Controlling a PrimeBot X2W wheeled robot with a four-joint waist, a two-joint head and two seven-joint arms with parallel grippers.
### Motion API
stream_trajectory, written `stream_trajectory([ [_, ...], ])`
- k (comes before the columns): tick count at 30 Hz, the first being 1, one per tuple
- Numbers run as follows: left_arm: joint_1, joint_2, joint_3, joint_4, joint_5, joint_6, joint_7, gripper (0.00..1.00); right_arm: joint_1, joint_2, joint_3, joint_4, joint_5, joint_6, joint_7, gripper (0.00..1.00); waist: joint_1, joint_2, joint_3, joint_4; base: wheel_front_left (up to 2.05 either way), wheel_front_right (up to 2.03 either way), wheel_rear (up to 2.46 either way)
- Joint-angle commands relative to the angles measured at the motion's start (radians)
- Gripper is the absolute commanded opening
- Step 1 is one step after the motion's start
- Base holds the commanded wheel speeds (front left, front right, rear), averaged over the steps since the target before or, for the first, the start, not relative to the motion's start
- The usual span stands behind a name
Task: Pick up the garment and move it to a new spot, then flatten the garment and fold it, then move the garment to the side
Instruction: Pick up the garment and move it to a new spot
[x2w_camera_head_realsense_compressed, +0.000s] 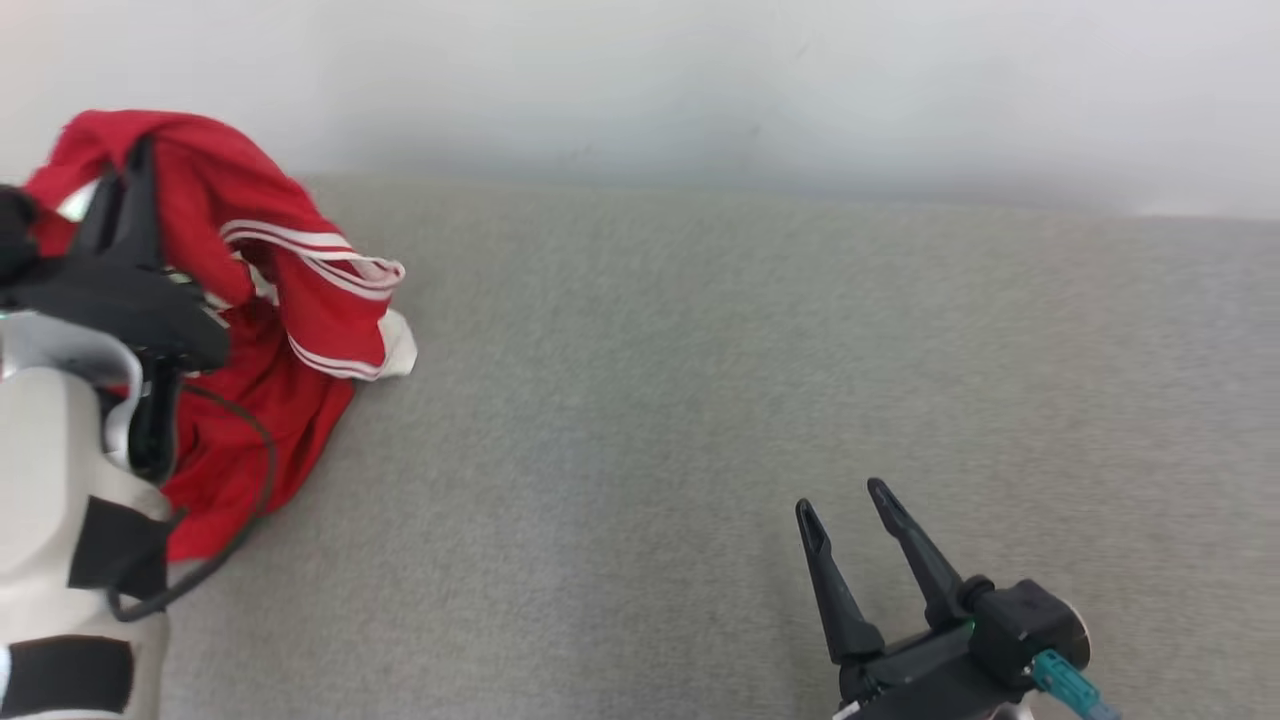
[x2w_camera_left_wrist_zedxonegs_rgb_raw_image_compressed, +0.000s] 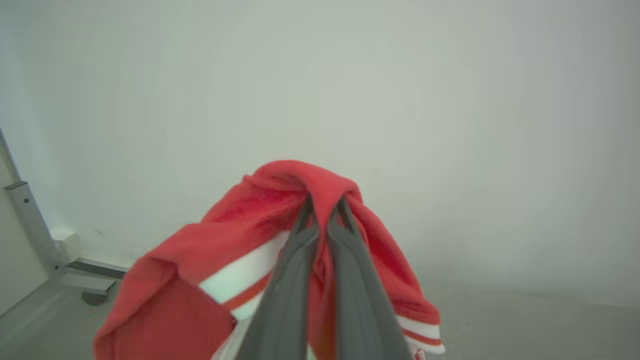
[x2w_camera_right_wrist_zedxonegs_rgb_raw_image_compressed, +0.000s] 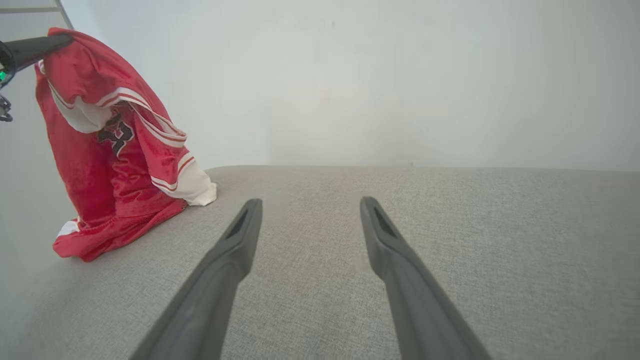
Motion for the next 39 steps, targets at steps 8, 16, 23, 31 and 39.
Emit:
stream_trajectory([
  [8, 0.061, -0.061, -0.068, -0.258, -0.023, -0.009, 0.119, 0.00, 0.036, 0.034, 0.004, 0.006, 0.021, 0.000, -0.002, 1.00, 0.0002, 0.0001, -0.113, -0.162, 0.00, 0.00, 0.00],
  [16, 0.056, -0.116, -0.118, -0.404, -0.058, -0.002, 0.193, 0.00, 0.029, 0.046, 0.009, 0.008, 0.024, 0.000, -0.002, 1.00, 0.0002, 0.0001, -0.108, -0.283, 0.00, 0.00, 0.00],
  [23, 0.023, -0.145, -0.159, -0.445, -0.096, 0.007, 0.225, 0.00, 0.012, 0.049, 0.010, 0.010, 0.023, 0.000, -0.001, 1.00, 0.0002, 0.0001, -0.099, -0.381, 0.00, 0.00, 0.00],
  [31, 0.005, -0.160, -0.254, -0.431, -0.139, 0.028, 0.242, 0.00, -0.001, 0.059, 0.016, 0.004, 0.027, 0.000, -0.002, 1.00, 0.0002, 0.0001, -0.082, -0.495, 0.00, 0.00, 0.00],
  [39, 0.050, -0.162, -0.313, -0.345, -0.168, 0.062, 0.246, 0.00, -0.002, 0.065, 0.004, -0.007, 0.022, 0.000, -0.001, 1.00, 0.0002, 0.0001, -0.026, -0.551, 0.00, 0.00, 0.00],
])
